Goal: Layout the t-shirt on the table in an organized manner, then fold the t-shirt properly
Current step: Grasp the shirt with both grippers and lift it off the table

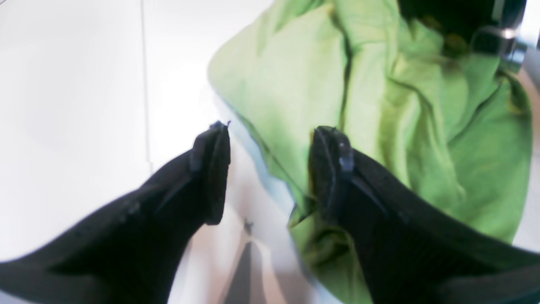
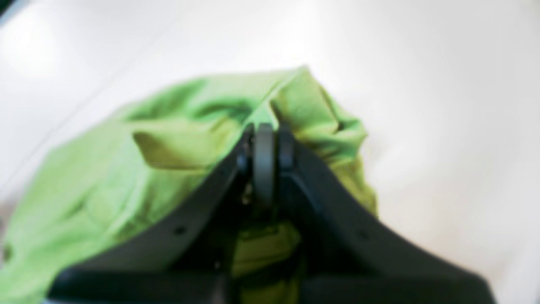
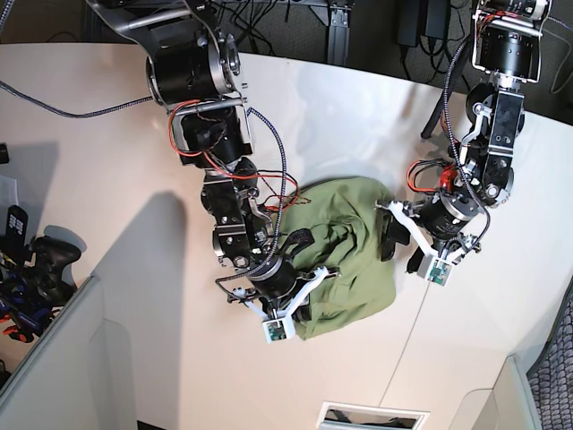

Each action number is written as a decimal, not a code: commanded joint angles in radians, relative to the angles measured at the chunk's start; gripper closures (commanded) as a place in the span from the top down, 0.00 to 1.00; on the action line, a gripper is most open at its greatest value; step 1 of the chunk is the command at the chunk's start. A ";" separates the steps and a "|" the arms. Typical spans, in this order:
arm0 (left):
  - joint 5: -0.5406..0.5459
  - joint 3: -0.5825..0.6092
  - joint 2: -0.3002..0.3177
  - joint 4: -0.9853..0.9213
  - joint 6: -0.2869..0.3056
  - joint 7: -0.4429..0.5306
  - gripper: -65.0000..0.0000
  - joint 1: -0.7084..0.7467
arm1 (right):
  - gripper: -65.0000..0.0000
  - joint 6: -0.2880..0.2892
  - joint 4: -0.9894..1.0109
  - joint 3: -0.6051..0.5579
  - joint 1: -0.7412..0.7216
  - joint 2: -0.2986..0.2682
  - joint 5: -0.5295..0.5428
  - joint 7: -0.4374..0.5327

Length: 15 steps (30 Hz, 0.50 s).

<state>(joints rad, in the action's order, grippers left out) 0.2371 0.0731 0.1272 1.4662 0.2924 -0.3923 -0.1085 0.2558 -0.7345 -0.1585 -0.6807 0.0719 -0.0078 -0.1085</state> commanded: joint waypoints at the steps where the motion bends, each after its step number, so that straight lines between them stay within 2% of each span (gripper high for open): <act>1: 0.008 -0.002 0.004 0.018 -0.001 0.023 0.54 -0.022 | 0.00 -0.005 -0.045 0.001 -0.042 0.011 0.008 0.034; 8: 0.006 -0.003 0.009 0.018 -0.001 0.022 0.54 -0.022 | 0.00 0.010 -0.270 0.001 -0.066 0.014 0.080 0.014; 12: 0.006 -0.003 0.009 0.018 -0.001 0.022 0.54 -0.021 | 0.00 0.010 -0.356 0.001 -0.129 0.014 0.118 -0.003; 15: 0.006 -0.003 0.009 0.018 -0.001 0.022 0.54 -0.022 | 0.00 0.010 -0.382 0.001 -0.202 0.014 0.155 -0.054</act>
<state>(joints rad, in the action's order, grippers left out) 0.2367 0.0719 0.1329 1.4666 0.2920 -0.3958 -0.1081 0.2653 -1.0950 -0.1596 -0.8433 0.0811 0.1383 -0.1959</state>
